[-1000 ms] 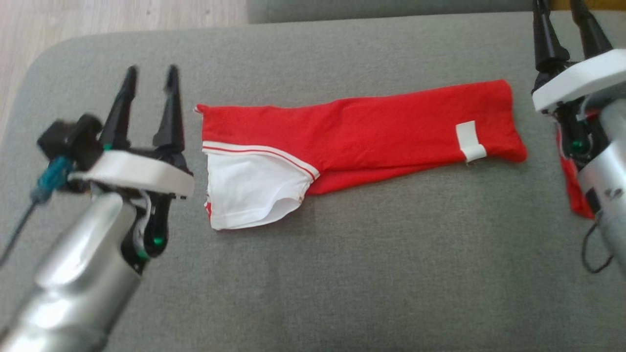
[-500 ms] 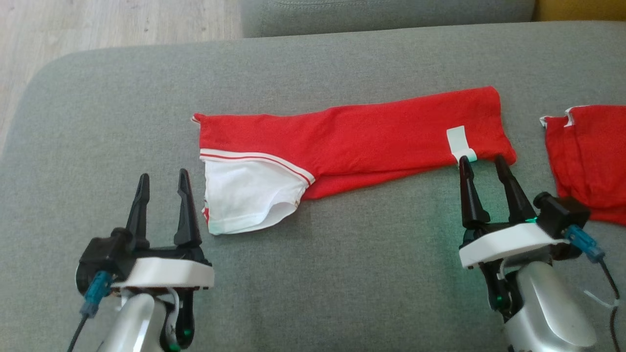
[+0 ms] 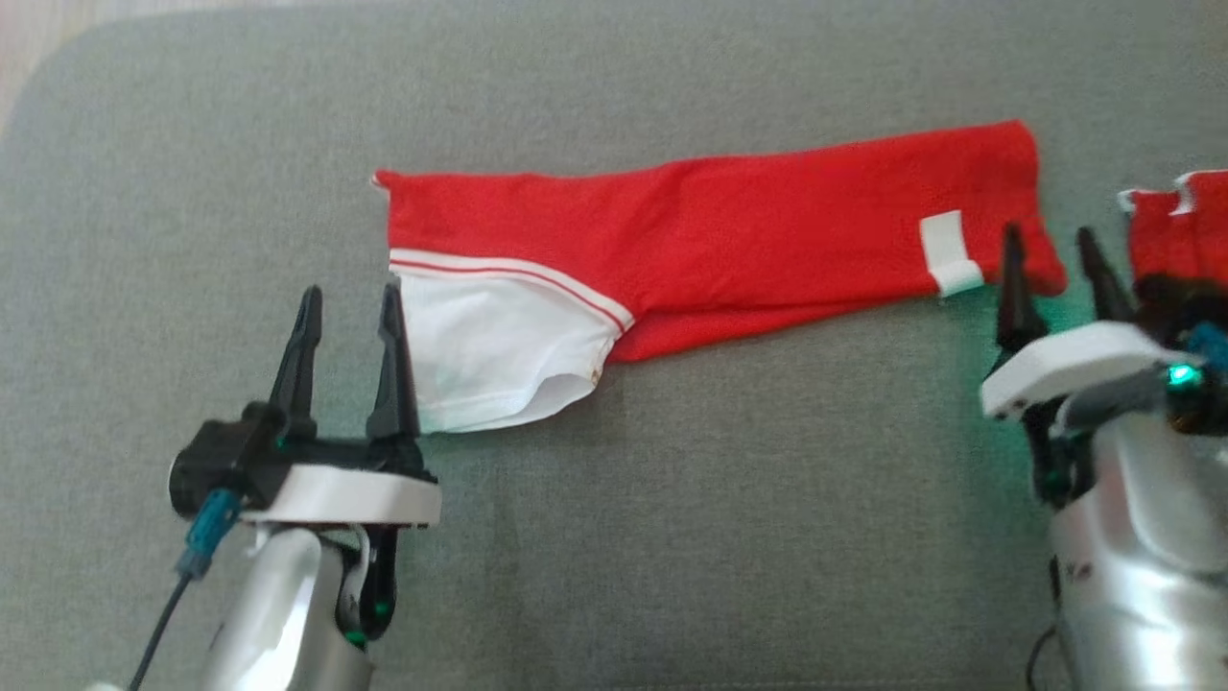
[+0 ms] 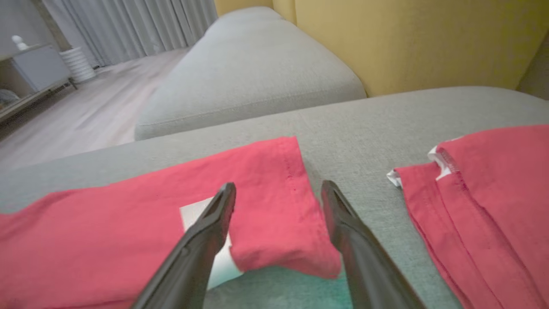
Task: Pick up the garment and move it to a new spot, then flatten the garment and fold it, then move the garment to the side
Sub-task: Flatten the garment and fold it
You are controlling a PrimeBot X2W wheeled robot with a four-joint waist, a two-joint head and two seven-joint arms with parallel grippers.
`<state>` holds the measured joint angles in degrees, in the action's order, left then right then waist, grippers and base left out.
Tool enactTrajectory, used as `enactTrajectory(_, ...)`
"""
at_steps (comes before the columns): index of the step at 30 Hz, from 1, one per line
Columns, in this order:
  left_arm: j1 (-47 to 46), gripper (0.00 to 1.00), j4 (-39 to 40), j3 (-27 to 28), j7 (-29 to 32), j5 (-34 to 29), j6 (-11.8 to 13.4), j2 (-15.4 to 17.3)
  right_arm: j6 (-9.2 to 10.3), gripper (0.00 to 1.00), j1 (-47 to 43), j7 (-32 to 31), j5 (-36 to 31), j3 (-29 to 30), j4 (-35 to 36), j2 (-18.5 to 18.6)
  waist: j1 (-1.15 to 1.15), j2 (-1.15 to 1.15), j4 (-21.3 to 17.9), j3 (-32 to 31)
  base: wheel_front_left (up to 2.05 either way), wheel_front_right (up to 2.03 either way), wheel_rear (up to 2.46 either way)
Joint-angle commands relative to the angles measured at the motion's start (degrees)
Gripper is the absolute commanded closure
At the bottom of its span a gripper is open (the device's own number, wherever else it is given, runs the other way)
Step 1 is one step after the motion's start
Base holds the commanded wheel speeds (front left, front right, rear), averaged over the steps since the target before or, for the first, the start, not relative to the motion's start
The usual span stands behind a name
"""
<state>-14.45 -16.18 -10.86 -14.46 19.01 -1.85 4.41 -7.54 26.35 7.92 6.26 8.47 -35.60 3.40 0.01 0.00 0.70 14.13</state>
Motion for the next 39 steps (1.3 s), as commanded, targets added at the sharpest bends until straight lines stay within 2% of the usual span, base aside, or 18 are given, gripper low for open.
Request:
enactTrajectory(1,-2.2,0.00,1.4,2.5,-0.5,-0.7,-0.5,0.0,0.05,0.00,2.6,-0.5,-1.1,0.5,0.1,-0.4,-0.01,0.00,1.2,2.1,0.00,0.00,0.00)
enactTrajectory(9,-4.3,0.00,0.0,3.8,-0.5,-2.4,-2.5,-1.1,0.05,0.00,9.9,-4.0,-9.9,11.4,-10.7,-0.5,-0.01,0.00,3.1,4.7,0.00,0.00,0.00)
enactTrajectory(12,-4.7,0.00,-0.3,4.2,-0.5,-2.7,-2.9,-1.2,0.05,0.00,11.2,-4.9,-11.8,12.6,-15.0,-0.5,-0.01,0.00,3.4,4.8,0.00,0.00,0.00)
enactTrajectory(13,-4.9,0.00,-0.4,4.4,-0.5,-2.8,-2.9,-1.3,0.05,0.03,11.6,-5.0,-11.9,12.5,-16.3,-0.5,-0.01,0.00,3.5,4.9,0.00,0.00,0.00)
enactTrajectory(14,-5.1,0.00,-0.4,4.6,-0.5,-2.9,-3.0,-1.3,0.05,0.85,11.9,-4.6,-12.2,12.6,-17.3,-0.5,-0.01,0.00,3.4,4.9,0.00,0.00,0.00)
enactTrajectory(15,-5.2,0.00,-0.5,4.8,-0.5,-3.0,-3.1,-1.3,0.05,1.00,12.2,-4.0,-12.5,12.7,-18.1,-0.5,-0.01,0.00,3.4,4.8,0.00,0.00,0.00)
enactTrajectory(23,-4.4,0.00,-0.7,6.5,-0.5,-3.8,-3.4,-1.5,0.05,1.00,12.4,1.1,-15.8,16.6,-18.5,-0.2,-0.01,0.00,1.3,2.5,0.00,0.00,0.00)
enactTrajectory(30,-3.0,0.00,-0.7,7.0,-0.5,-3.7,-3.8,-1.5,0.05,1.00,11.0,3.3,-18.7,22.5,-13.7,3.7,-0.01,0.00,-0.3,-0.8,0.00,0.00,0.00)
enactTrajectory(35,-1.8,0.00,-0.9,6.9,-0.5,-3.0,-4.0,-1.5,0.05,1.00,11.1,3.4,-17.4,20.8,-11.2,3.3,-0.01,0.00,-0.6,-3.3,0.00,0.00,0.00)
enactTrajectory(39,-0.8,0.00,-1.0,6.5,-0.5,-2.3,-4.0,-1.5,0.05,1.00,11.5,2.9,-14.7,16.4,-9.9,1.6,-0.01,0.00,0.1,-5.5,0.00,0.00,0.00)
